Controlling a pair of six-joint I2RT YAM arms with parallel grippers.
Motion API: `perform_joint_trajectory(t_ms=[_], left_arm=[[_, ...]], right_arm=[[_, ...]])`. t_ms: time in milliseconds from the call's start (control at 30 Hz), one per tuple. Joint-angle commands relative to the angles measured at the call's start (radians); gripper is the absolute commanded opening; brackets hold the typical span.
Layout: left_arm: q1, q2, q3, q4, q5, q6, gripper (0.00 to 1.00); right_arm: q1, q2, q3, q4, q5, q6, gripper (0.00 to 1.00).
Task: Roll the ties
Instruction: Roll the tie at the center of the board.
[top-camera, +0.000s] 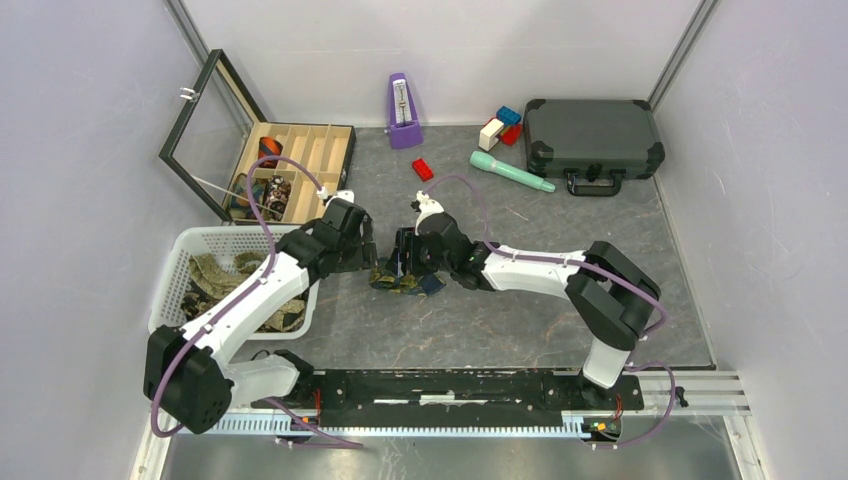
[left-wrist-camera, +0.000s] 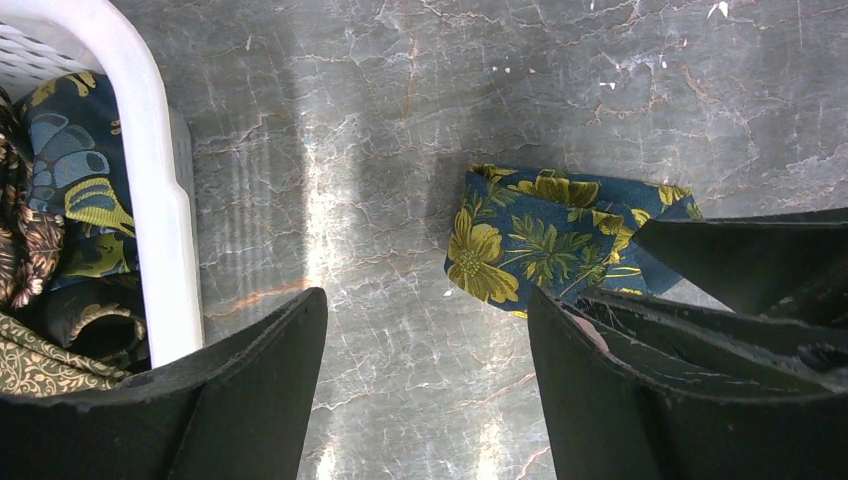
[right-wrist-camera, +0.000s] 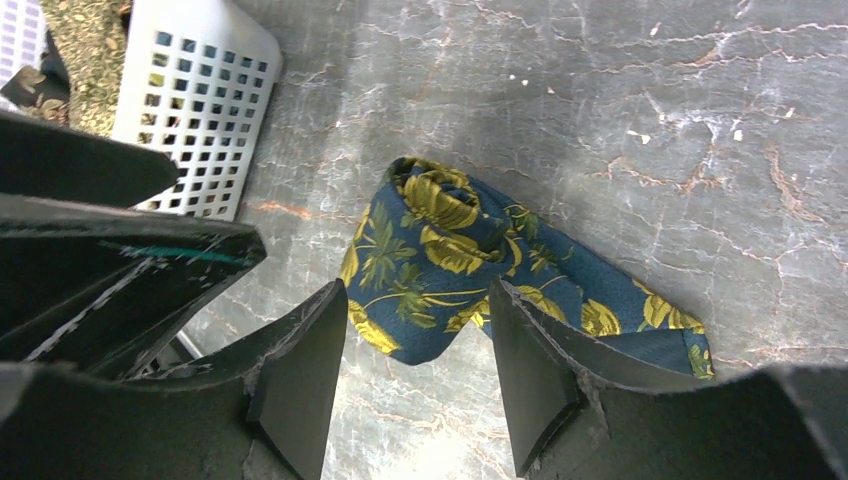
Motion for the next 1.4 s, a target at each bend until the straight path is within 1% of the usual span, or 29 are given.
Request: perform_joint_trajectory(t_ms=[0, 167, 433, 800, 1067, 1200, 1300, 1367], left_arm=[[0.006, -0.026, -0.009, 0.04, 0.021, 0.036, 0.79], [0.005, -0.021, -0.012, 0.048, 0.027, 0.036, 0.79], [0.006, -0.017, -0.035, 0.08, 0.051, 0.025, 0.78], [0.006, -0.035, -0.107, 0.18, 0.137, 0.019, 0.77], [0.006, -0.042, -0.173, 0.302, 0.181, 0.005, 0.78], [0.006, -0.038, -0.202, 0.383, 0.198, 0.013, 0.82], [0.008, -0.027, -0.232, 0.448, 0.179, 0.031, 0.89], [0.015, -0.014, -0.252, 0.49, 0.188, 0.039, 0.91]], right_arm=[[0.004, 0.029, 0.054, -0.007, 0.054, 0.027, 0.6], [0.004, 0.051, 0.057, -0.009, 0.057, 0.024, 0.55], [-0.007, 0.043, 0.021, -0.004, 0.066, 0.008, 0.5], [-0.033, 0.031, -0.032, 0.029, 0.042, -0.001, 0.47], [-0.044, 0.03, -0.065, 0.053, 0.025, -0.007, 0.46], [-0.053, 0.028, -0.067, 0.057, 0.02, -0.012, 0.46], [-0.059, 0.032, -0.059, 0.059, 0.017, -0.015, 0.46], [-0.061, 0.039, -0.049, 0.059, 0.012, -0.016, 0.46]])
